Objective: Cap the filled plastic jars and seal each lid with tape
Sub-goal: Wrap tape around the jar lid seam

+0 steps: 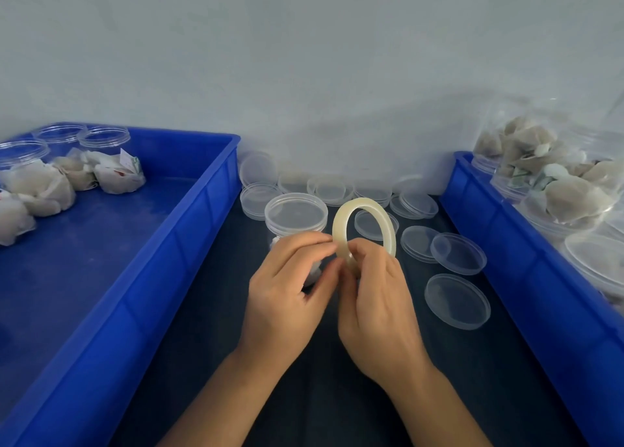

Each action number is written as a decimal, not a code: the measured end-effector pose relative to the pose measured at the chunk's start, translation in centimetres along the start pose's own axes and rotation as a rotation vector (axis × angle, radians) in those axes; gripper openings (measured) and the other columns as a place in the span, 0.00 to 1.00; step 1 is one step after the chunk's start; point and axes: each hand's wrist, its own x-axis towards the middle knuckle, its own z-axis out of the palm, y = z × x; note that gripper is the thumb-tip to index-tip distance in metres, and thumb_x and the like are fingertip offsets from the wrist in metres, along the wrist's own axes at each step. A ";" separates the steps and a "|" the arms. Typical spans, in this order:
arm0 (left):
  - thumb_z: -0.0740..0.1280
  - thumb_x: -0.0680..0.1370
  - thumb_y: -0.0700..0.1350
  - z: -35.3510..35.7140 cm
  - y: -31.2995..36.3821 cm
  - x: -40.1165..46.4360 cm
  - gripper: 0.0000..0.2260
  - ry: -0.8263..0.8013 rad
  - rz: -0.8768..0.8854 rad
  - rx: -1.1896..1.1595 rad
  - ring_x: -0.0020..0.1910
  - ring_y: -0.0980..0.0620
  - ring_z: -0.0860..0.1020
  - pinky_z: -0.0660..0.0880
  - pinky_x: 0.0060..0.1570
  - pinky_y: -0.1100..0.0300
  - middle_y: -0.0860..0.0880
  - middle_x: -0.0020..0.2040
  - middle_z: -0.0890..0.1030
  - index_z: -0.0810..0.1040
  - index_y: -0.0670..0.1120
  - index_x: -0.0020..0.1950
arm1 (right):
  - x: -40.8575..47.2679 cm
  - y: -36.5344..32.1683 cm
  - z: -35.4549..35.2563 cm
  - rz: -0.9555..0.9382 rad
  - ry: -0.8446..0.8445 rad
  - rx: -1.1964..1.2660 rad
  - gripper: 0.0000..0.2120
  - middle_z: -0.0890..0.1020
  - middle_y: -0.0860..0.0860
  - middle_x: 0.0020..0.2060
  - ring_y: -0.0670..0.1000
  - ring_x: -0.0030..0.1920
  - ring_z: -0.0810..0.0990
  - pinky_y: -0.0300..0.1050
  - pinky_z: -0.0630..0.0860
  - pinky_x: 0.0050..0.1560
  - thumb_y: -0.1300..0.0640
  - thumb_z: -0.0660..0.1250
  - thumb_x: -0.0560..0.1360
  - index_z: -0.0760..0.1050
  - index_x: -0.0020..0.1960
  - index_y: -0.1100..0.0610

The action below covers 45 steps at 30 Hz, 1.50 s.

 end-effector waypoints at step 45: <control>0.74 0.80 0.36 -0.7 -0.6 0.4 0.04 -0.134 -0.082 -0.025 0.45 0.54 0.82 0.79 0.48 0.65 0.52 0.48 0.83 0.82 0.42 0.54 | 1.4 -1.2 -0.8 0.258 -0.126 -0.235 0.06 0.77 0.44 0.34 0.52 0.37 0.76 0.56 0.73 0.45 0.56 0.60 0.84 0.76 0.56 0.50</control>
